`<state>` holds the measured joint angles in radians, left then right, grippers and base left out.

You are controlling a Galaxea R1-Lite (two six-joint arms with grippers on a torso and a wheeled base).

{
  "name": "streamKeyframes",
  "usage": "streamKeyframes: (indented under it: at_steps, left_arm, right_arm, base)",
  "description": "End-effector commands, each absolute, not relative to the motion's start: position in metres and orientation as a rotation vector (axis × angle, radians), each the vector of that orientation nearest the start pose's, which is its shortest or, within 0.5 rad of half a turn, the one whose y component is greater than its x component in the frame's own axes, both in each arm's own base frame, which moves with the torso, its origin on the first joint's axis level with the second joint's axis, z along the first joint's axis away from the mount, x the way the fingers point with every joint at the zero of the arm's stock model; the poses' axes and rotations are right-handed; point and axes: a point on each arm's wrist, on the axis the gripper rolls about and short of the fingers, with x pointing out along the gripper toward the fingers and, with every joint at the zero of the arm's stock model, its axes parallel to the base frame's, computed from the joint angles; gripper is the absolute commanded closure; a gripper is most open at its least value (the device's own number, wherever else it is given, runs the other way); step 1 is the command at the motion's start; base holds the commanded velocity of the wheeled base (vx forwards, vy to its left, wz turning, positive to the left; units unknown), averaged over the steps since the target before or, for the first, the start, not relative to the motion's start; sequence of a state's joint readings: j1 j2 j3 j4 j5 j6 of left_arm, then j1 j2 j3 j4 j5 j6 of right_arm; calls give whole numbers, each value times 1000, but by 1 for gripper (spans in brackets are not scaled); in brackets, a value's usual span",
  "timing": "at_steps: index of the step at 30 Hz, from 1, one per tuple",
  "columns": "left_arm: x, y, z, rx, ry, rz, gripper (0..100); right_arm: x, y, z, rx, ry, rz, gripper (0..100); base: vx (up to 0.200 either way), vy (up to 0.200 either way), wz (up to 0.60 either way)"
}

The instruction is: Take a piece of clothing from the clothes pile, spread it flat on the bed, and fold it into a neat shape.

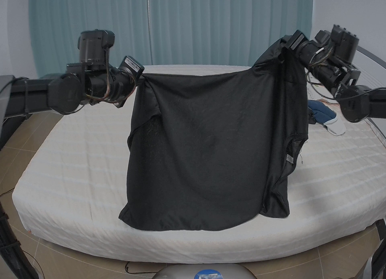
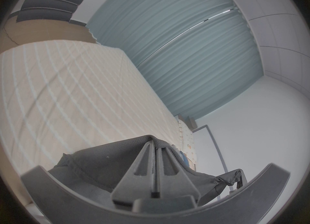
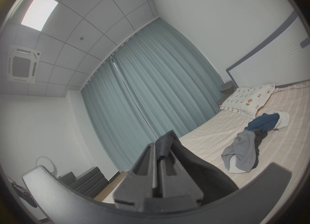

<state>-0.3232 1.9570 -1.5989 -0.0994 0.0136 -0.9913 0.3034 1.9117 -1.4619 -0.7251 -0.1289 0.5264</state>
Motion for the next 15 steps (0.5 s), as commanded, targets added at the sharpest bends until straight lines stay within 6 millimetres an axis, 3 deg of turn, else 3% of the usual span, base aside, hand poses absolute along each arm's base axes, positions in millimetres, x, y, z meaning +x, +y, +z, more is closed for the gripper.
streamKeyframes:
  at_steps: [1, 2, 5, 7, 12, 15]
  left_arm:
    - [425, -139, 200, -931, 496, -84, 100]
    - [439, -145, 168, -913, 544, -47, 100]
    - [451, -149, 143, -907, 571, -29, 100]
    - [463, -152, 114, -922, 601, -2, 100]
    - [475, -157, 69, -918, 627, 84, 100]
    - [483, -159, 54, -881, 612, 123, 100]
  right_arm:
    - [420, 130, 235, 561, -117, 207, 100]
    - [437, 137, 200, 555, -74, 195, 100]
    - [449, 140, 173, 552, -58, 185, 100]
    - [463, 146, 133, 540, -19, 126, 100]
    - [478, 145, 87, 528, 8, 64, 100]
    - [483, 146, 59, 513, 50, 36, 100]
  base:
    - [200, 0, 0]
    - [0, 0, 0]
    - [0, 0, 0]
    - [0, 0, 0]
    - [0, 0, 0]
    - [0, 0, 0]
